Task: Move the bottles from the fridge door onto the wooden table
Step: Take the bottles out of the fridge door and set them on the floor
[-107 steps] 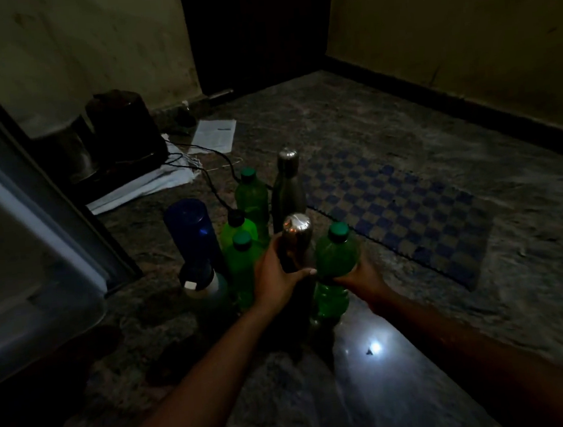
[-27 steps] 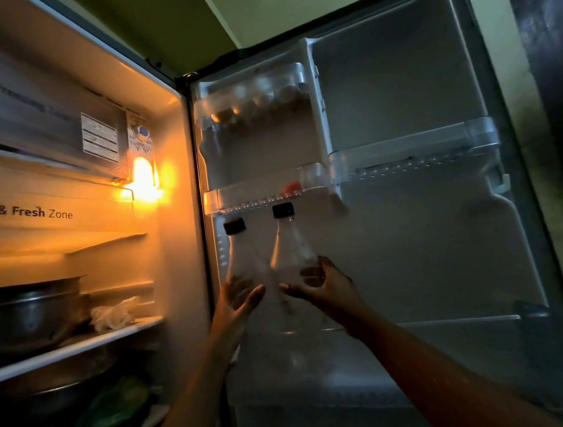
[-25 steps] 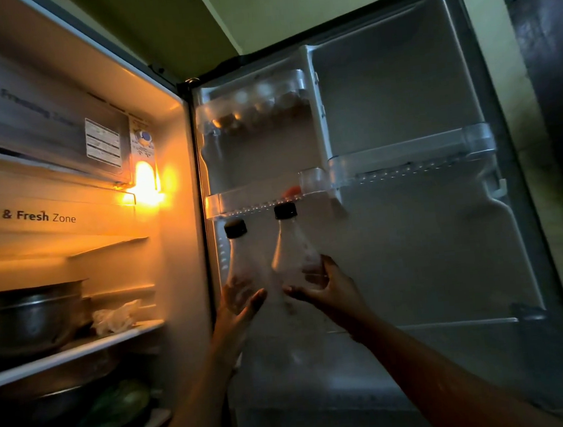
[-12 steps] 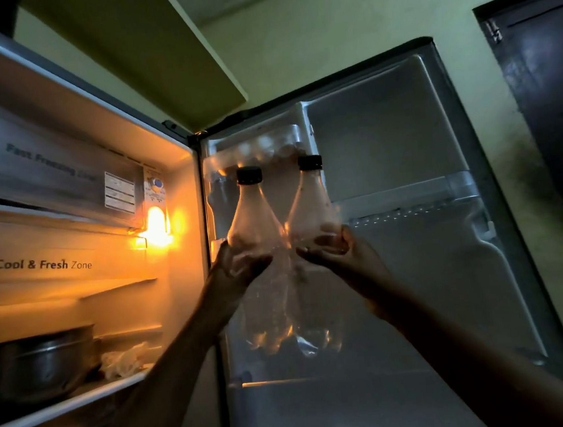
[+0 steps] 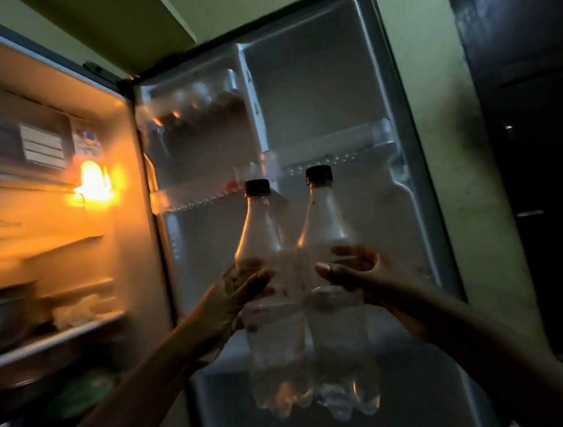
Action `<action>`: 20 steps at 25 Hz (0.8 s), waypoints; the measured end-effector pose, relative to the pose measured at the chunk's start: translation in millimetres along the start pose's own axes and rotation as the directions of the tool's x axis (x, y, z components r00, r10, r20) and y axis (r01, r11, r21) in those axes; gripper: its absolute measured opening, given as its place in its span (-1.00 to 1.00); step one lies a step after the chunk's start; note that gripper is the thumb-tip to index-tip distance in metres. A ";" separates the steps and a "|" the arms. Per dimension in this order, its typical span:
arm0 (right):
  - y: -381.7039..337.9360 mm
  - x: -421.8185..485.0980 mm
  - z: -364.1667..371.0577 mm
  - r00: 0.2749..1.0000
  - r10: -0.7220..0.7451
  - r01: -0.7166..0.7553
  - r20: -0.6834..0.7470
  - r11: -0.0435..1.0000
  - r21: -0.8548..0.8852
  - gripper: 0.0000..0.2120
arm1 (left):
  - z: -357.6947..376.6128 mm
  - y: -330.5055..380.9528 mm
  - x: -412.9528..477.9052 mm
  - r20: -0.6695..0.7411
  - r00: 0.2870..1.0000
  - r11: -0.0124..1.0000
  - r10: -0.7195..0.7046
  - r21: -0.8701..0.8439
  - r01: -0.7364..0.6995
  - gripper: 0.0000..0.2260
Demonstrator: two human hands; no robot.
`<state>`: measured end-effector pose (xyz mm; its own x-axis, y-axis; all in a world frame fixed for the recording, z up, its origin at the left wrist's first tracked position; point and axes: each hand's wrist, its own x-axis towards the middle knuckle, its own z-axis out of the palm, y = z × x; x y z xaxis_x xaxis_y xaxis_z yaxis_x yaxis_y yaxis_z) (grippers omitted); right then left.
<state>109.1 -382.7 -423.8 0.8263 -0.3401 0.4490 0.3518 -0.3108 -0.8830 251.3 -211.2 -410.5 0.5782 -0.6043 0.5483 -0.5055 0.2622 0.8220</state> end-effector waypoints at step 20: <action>128.7 -338.6 -225.8 0.610 0.360 -0.498 -0.705 0.867 0.012 -0.51 | 405.7 -158.6 -145.5 0.702 0.691 0.922 -0.174 -0.130 0.365 -0.56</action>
<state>-224.8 -508.0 -658.5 0.3209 -0.9456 0.0528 -0.1012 -0.0897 -0.9908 -12.5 -470.2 -683.0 0.0378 -0.9911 0.1275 -0.1716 0.1193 0.9779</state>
